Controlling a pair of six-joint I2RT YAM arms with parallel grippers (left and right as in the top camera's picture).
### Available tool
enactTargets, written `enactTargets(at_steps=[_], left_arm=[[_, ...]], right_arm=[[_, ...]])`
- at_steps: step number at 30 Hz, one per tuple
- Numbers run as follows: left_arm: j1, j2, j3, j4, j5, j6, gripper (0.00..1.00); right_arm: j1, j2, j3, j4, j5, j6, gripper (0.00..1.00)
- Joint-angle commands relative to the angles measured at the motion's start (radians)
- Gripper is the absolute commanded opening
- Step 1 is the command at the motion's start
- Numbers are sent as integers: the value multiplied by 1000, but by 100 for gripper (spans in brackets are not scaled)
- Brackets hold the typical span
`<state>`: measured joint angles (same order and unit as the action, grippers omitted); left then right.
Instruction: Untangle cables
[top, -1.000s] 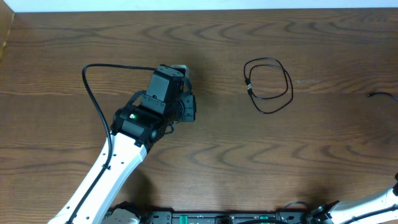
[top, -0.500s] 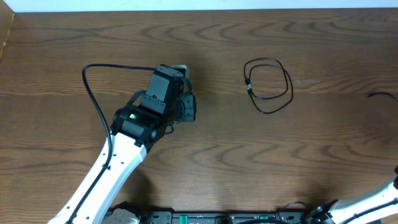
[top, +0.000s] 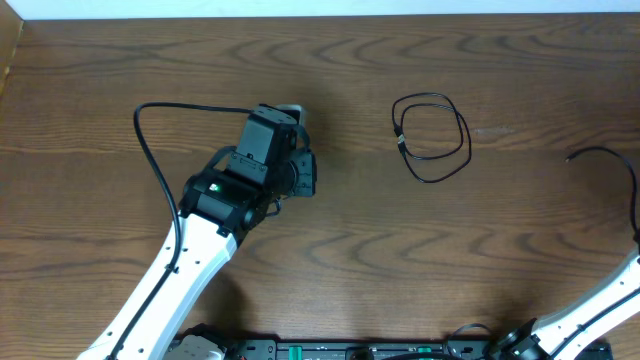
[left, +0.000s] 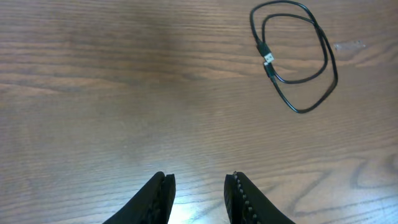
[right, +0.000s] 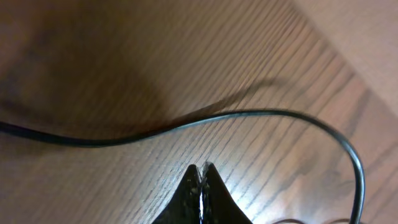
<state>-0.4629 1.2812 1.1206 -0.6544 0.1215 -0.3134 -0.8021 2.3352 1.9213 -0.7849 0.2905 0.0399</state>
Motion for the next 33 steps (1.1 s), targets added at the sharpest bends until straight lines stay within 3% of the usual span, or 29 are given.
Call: enactTargets(at_steps=[1,5,6,8,12,18,25,32,33], left_arm=[[-22,6,-4,-1,1,13,32],[-28,6,-4,-2,1,13,32],[-28,6,-4,-2,1,13,32],[-28,6,-4,-2,1,13,32],[-27,6,-4,-2,0,14,32],[-27,6,-4,-3,-16,47,32],[-27,6,-4,-18,-171,47,32],[-16,5,-4,-17,-274,47,33],[-7,3,-4,-17,-282,47,37]], right_arm=[[-3,14,12,-4,33,-11,1],[-2,9,12,-13,51,-11,4],[-2,7,12,-18,48,-11,8],[-1,-1,12,-30,40,-4,26],[-1,-46,13,-58,31,38,36],[-1,-162,12,-124,26,109,38],[20,-305,12,-233,-35,129,37],[106,-419,12,-291,-314,50,38],[128,-437,12,-306,-328,40,38]])
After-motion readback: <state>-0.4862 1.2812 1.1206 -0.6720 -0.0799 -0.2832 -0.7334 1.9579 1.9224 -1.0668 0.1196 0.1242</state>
